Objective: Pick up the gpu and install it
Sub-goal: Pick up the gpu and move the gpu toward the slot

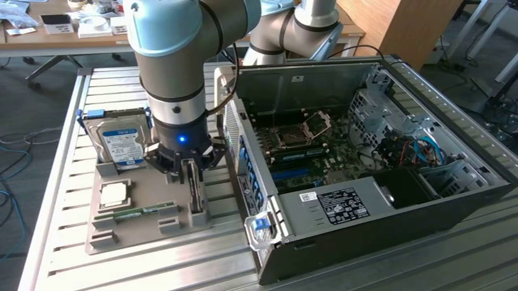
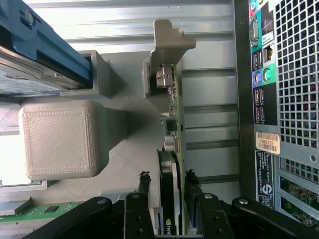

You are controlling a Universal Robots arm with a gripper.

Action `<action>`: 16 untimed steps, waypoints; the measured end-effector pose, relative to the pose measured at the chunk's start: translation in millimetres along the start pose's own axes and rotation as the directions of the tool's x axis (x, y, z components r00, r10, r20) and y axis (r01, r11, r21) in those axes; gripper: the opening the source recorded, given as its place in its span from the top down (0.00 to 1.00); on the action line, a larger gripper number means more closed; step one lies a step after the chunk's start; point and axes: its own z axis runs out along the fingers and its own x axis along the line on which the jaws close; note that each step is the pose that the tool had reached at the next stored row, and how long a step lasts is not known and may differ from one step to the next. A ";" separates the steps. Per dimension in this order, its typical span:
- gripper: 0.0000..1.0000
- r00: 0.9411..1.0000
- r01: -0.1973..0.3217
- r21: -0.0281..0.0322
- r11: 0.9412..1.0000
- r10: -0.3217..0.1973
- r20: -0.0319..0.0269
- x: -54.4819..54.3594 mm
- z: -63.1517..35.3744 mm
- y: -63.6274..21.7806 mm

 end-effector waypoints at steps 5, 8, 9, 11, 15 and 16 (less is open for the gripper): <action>0.58 1.000 0.000 0.000 1.000 0.000 0.000 0.5 0.1 1.0; 0.58 1.000 0.000 0.000 1.000 0.000 0.000 0.6 0.1 1.7; 0.58 1.000 0.000 0.000 1.000 0.000 0.000 0.6 0.1 2.2; 0.58 1.000 0.000 0.000 1.000 0.000 0.000 0.6 0.2 3.1; 0.58 1.000 0.000 0.000 1.000 0.000 0.000 0.7 0.2 3.4; 0.58 1.000 0.000 0.000 1.000 0.000 0.000 0.7 0.2 3.4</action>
